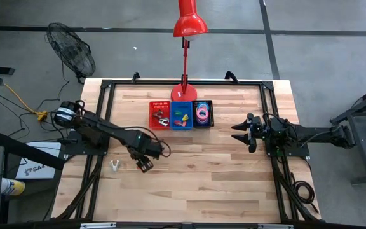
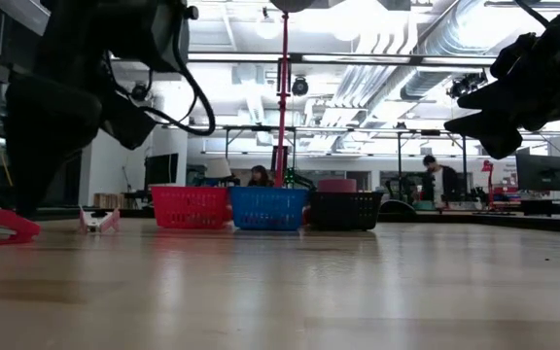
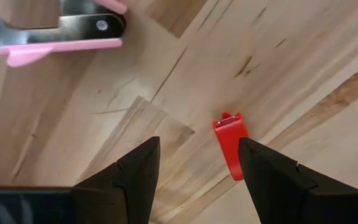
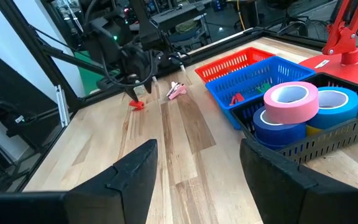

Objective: Pick and place Stapler, Stapler remover, tape
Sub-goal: Put the red stapler into the blue basket

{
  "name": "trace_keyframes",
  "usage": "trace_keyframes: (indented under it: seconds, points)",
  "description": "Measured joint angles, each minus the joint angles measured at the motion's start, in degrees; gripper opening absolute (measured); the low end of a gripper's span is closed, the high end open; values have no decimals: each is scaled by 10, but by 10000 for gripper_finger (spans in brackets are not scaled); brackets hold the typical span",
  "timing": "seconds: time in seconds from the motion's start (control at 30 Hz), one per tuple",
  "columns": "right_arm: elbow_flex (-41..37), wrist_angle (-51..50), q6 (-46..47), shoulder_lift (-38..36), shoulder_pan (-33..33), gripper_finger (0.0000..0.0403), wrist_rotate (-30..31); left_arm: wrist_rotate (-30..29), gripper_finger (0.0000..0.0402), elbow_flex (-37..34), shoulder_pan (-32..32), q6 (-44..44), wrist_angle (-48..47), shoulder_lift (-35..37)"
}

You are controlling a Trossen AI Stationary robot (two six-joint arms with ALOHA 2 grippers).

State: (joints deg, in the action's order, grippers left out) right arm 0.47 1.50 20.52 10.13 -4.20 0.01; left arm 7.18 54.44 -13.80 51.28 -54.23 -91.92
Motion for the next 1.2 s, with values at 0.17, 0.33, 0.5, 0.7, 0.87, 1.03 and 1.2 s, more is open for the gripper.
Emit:
trace_keyframes:
  seconds: [0.17,0.33,0.5,0.7,0.87,1.03,1.2]
  points:
    - [0,0,0,0,0,220,0,0,212,-1,-2,1,8,0]
    - [0,0,0,0,0,220,0,1,212,-1,-2,24,14,0]
    - [0,0,0,0,0,220,0,14,212,-1,-2,43,14,0]
    - [0,0,0,0,0,220,0,26,212,-1,-2,64,15,0]
    - [0,0,0,0,0,220,0,28,211,-1,-2,82,15,-1]
    - [0,0,0,0,0,220,0,32,211,-1,-6,94,21,-11]
    - [0,0,0,0,0,220,0,53,211,-1,-13,96,36,-39]
